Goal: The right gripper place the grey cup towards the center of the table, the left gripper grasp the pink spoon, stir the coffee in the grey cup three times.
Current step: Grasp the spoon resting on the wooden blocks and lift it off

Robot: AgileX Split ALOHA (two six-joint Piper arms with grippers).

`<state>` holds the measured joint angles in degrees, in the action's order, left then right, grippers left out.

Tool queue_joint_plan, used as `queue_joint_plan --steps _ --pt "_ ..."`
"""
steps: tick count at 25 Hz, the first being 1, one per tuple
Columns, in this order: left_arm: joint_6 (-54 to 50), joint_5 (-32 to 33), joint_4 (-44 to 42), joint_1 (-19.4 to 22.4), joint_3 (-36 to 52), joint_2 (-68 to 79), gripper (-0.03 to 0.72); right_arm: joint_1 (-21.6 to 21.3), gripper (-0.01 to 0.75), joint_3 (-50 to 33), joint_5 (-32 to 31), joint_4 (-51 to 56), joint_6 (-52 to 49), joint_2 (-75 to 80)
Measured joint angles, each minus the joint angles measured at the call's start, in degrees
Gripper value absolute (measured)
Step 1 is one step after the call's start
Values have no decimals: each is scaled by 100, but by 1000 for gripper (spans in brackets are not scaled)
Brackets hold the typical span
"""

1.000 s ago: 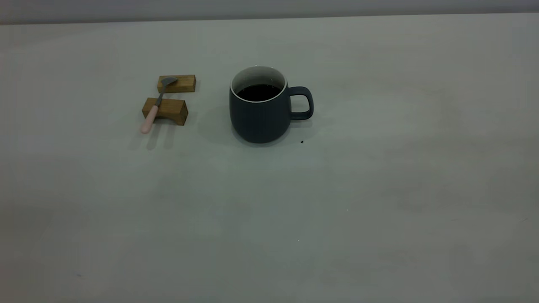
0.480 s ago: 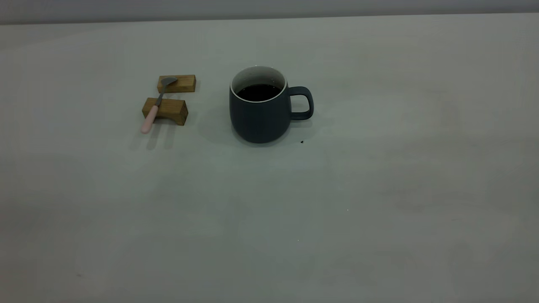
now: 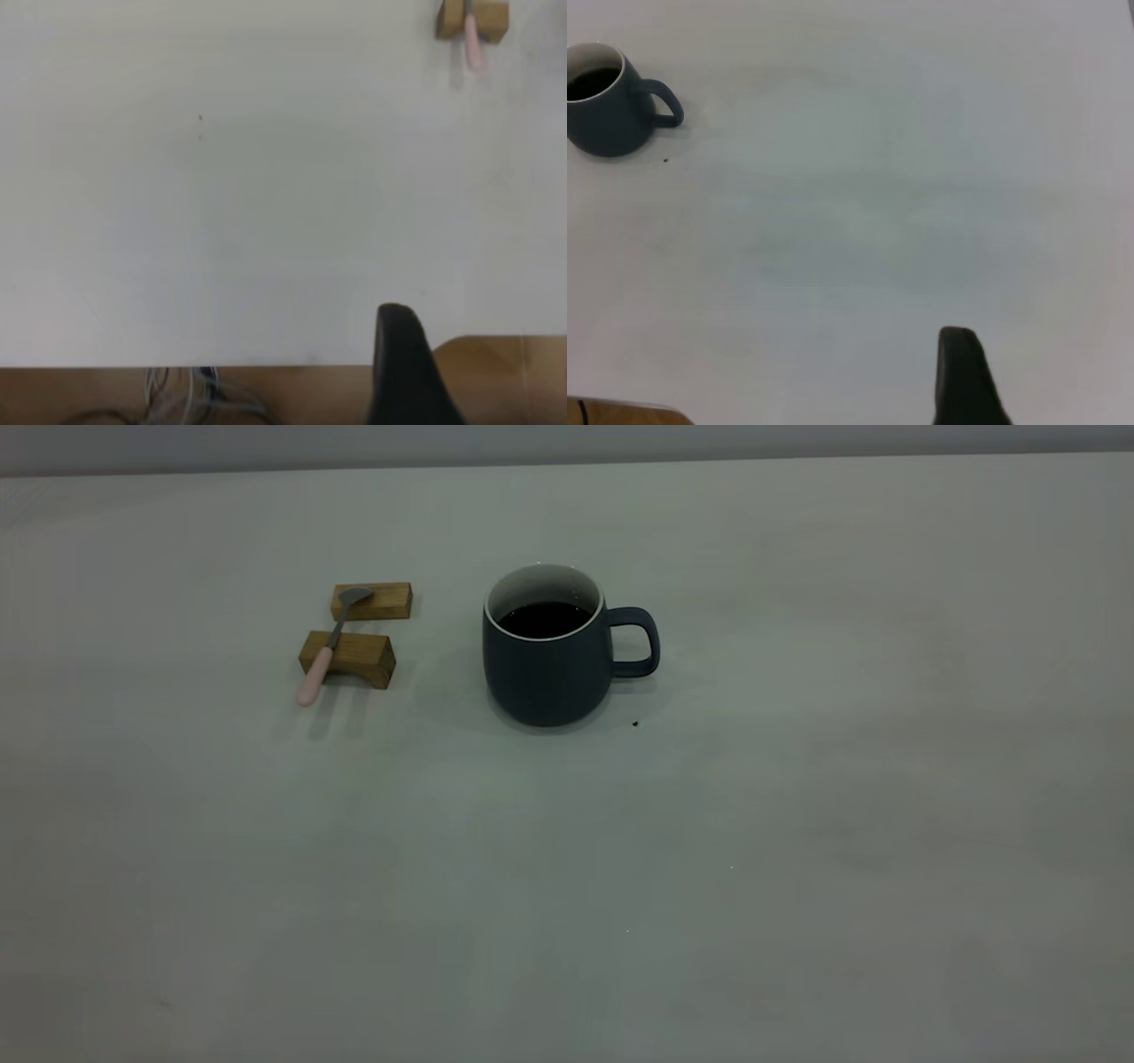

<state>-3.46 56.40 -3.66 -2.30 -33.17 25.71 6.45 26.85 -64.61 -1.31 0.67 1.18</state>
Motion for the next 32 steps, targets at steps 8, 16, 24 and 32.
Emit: queue_joint_plan --steps 8,16,24,32 --pt "-393 -1161 24 0 -19 2522 523 0 491 0 0 0 0 0" --pt "-446 -2499 410 0 -455 5011 523 0 491 0 0 0 -4 0" --pt "-446 -2776 428 -301 -2024 7412 525 0 491 0 0 0 -4 0" --pt "-586 -2707 449 -734 -3570 9293 525 -6 491 0 0 0 -4 0"
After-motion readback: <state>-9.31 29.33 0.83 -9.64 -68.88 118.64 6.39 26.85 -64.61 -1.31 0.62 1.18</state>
